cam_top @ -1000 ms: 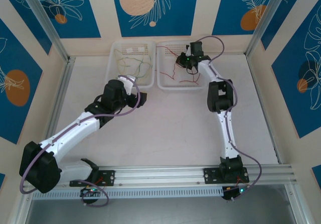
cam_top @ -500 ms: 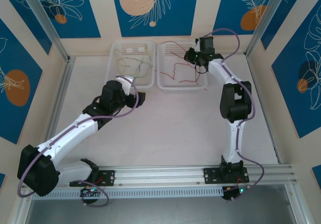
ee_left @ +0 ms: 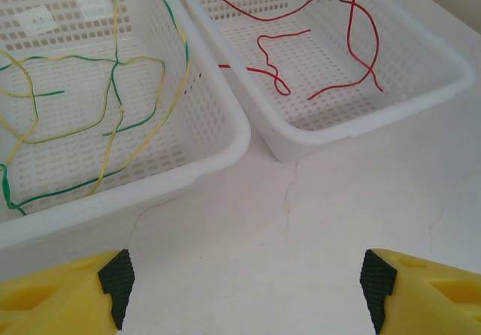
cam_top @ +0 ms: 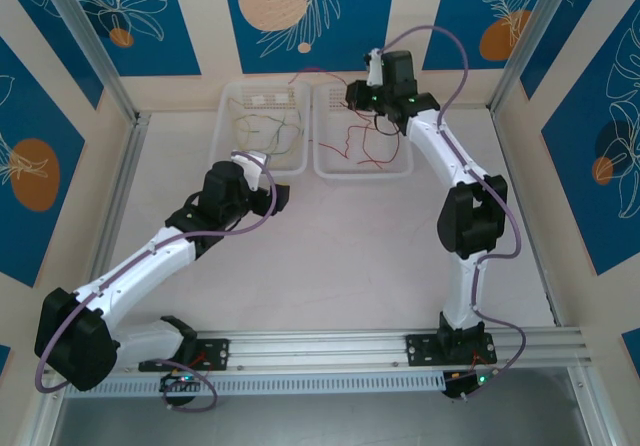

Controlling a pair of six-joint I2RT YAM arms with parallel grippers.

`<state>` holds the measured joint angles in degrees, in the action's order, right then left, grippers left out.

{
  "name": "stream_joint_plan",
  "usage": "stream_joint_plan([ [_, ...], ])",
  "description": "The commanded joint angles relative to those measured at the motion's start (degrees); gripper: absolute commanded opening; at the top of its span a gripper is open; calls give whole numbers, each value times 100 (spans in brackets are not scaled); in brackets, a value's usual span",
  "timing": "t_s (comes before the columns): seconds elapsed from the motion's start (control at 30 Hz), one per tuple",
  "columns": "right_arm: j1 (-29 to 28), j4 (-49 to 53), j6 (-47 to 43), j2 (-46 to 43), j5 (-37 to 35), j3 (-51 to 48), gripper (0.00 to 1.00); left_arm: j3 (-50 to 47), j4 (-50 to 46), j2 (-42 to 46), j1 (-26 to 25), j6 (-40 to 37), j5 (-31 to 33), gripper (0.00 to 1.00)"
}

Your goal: Untangle the cables

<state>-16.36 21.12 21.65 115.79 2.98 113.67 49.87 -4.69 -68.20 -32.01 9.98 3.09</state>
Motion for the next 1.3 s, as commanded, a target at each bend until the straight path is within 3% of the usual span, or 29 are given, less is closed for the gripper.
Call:
stream_joint_plan([
  [0.0, -33, 286, -363, -398, 27, 614, 0, -99, 162, 148, -56, -18, 86, 80],
  [0.33, 110, 485, 107, -24, 23, 915, 0, -205, 197, 200, -51, -35, 143, 80],
  [0.57, 368, -343, 663, 207, 93, 98, 0, -249, 192, 206, -55, -3, 165, 81],
  [1.07, 746, 1119, 1258, 1073, -166, 2, 0, -144, 206, -24, -52, 107, 44, 81],
  [1.2, 793, 1800, 1270, 1449, -312, 420, 0, -143, 194, 10, -56, 214, 56, 81],
  [1.27, 797, 2102, 1289, 1558, -413, 574, 8, -189, 162, 57, -59, 253, 105, 81],
])
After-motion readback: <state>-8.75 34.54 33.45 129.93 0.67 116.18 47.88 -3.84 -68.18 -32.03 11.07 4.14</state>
